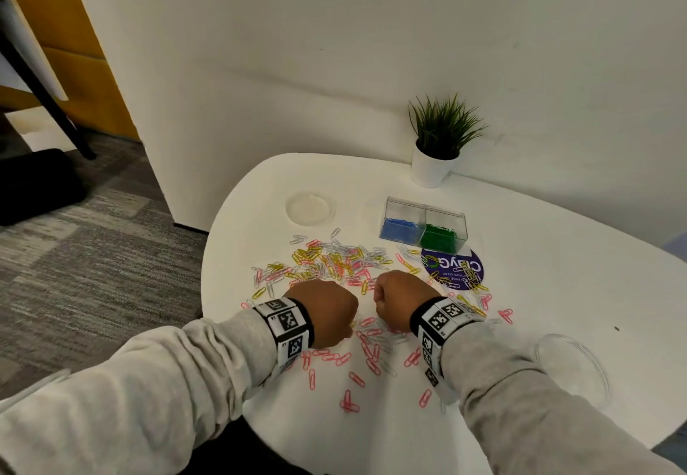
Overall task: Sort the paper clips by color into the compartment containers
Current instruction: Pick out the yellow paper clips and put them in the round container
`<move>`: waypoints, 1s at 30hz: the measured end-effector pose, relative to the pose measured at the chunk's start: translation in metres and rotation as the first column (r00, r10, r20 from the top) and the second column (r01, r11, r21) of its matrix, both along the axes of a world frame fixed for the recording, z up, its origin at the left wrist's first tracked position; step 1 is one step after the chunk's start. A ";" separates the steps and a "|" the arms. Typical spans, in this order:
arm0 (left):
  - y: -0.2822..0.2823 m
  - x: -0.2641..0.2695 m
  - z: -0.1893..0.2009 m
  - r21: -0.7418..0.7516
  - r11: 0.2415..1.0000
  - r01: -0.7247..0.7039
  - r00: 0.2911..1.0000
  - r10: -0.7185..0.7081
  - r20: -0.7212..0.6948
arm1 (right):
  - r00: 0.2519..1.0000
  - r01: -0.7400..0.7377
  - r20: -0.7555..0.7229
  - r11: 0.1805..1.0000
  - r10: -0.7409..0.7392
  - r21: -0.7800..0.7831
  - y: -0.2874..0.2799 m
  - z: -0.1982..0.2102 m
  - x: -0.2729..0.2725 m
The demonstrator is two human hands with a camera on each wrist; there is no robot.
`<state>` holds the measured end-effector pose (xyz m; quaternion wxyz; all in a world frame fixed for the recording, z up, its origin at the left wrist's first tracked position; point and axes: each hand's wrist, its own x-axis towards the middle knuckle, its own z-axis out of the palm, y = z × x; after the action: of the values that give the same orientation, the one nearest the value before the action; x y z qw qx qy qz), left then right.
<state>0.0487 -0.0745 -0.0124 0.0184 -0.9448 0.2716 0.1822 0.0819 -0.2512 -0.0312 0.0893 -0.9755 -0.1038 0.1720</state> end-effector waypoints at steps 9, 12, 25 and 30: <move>0.021 0.009 0.009 -0.293 0.947 -0.133 0.991 0.118 -0.068 | 0.986 0.155 0.007 0.941 -0.165 0.302 -0.016 0.022 -0.005; 0.034 0.018 0.017 -0.461 0.763 -0.454 0.870 0.267 -0.415 | 0.964 0.260 -0.065 0.859 -0.258 0.442 -0.026 0.033 -0.005; 0.048 0.012 0.025 -0.524 0.281 -0.804 0.582 0.190 -0.791 | 0.998 -0.065 -0.025 0.992 0.063 -0.111 -0.002 0.006 -0.004; 0.041 0.010 0.035 -0.536 0.213 -0.817 0.574 0.209 -0.792 | 0.997 -0.072 -0.050 0.983 0.065 -0.169 0.001 0.012 -0.009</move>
<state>0.0582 -0.0340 0.0227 -0.6197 -0.7337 -0.0407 0.2756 0.0730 -0.2497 -0.0195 0.0017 -0.9714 -0.1202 0.2047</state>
